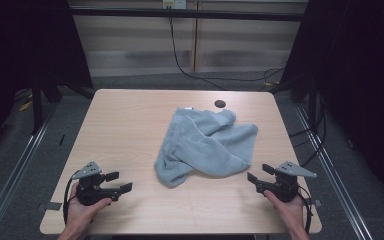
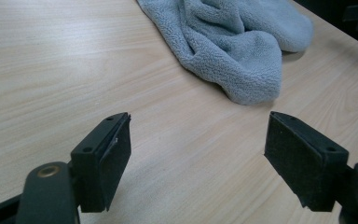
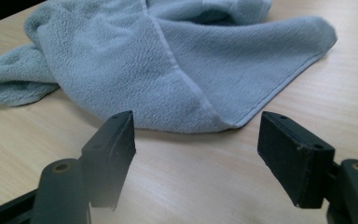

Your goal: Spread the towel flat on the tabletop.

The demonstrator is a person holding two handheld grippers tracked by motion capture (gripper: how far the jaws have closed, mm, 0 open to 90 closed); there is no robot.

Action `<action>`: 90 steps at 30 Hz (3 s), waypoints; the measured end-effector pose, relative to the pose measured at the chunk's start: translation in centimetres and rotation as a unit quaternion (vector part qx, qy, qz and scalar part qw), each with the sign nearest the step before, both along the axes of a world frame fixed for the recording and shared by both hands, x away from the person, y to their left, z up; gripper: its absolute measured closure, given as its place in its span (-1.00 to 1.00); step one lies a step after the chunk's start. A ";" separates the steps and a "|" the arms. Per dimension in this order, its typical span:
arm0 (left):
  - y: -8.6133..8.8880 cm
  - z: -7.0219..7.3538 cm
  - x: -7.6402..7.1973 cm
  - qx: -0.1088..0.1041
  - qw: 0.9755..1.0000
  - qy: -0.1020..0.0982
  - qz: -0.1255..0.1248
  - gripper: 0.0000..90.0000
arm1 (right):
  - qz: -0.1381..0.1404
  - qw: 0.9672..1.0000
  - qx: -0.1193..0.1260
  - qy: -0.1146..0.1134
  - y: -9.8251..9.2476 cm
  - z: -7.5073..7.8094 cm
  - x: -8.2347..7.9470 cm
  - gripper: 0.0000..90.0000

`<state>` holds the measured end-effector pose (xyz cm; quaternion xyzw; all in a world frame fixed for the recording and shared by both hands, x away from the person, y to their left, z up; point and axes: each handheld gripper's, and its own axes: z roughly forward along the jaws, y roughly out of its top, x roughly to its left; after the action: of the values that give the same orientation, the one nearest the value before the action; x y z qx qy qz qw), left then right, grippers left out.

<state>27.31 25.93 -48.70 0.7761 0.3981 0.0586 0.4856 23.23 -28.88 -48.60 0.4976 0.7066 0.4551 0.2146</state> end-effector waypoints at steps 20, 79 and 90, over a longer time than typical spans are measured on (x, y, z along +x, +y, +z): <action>-3.1 1.9 2.6 0.025 0.998 -0.019 -0.056 -0.27 | 0.099 0.994 0.011 0.033 4.1 2.5 2.1 -0.24; -9.1 0.0 5.7 0.020 0.988 0.003 -0.152 0.12 | 0.279 0.956 -0.038 0.088 13.6 -1.5 1.2 0.72; -6.6 -0.3 1.0 0.022 0.982 0.039 -0.184 0.64 | 0.275 0.957 -0.012 0.096 12.3 -0.8 -0.6 0.42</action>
<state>28.28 19.38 -49.00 0.8483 0.2659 -0.0531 0.4548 22.60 -16.56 -49.41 0.3231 0.8384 0.4386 0.0184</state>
